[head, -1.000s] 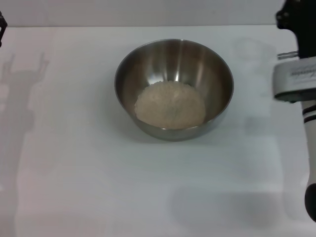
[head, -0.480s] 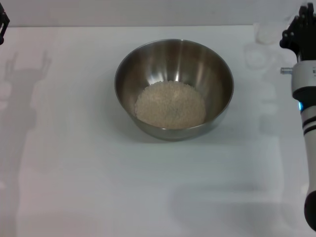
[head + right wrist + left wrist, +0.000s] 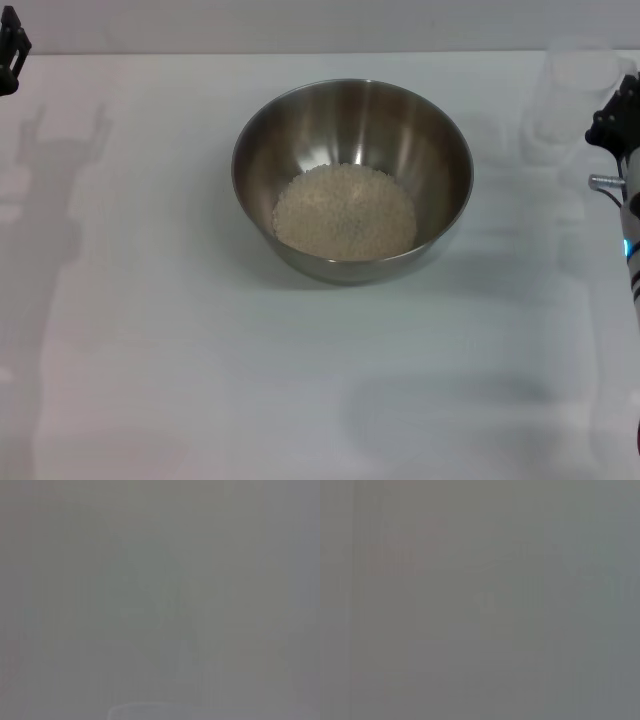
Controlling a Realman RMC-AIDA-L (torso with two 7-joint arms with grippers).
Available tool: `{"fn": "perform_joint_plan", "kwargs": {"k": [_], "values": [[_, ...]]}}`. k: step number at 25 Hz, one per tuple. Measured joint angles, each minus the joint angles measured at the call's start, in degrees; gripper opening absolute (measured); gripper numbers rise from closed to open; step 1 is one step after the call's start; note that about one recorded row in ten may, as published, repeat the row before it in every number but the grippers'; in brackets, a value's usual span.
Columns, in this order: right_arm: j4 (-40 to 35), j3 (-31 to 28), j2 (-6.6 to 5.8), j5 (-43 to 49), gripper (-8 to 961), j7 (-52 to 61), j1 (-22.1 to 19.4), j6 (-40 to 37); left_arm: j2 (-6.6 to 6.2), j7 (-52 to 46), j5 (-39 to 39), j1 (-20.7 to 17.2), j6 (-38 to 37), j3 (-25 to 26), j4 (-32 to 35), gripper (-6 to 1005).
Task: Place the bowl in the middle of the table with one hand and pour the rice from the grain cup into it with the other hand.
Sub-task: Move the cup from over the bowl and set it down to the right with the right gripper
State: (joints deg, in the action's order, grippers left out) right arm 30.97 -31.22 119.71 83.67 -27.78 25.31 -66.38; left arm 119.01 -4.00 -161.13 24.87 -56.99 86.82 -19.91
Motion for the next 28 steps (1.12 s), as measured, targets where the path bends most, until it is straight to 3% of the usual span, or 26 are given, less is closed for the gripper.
{"fn": "perform_joint_plan", "kwargs": {"k": [28], "values": [[-4.17,0.84,0.04,0.55,93,9.0,-1.89,8.44,-0.04,0.38,0.07,-0.63,-0.09,-4.64,0.58,806]]}}
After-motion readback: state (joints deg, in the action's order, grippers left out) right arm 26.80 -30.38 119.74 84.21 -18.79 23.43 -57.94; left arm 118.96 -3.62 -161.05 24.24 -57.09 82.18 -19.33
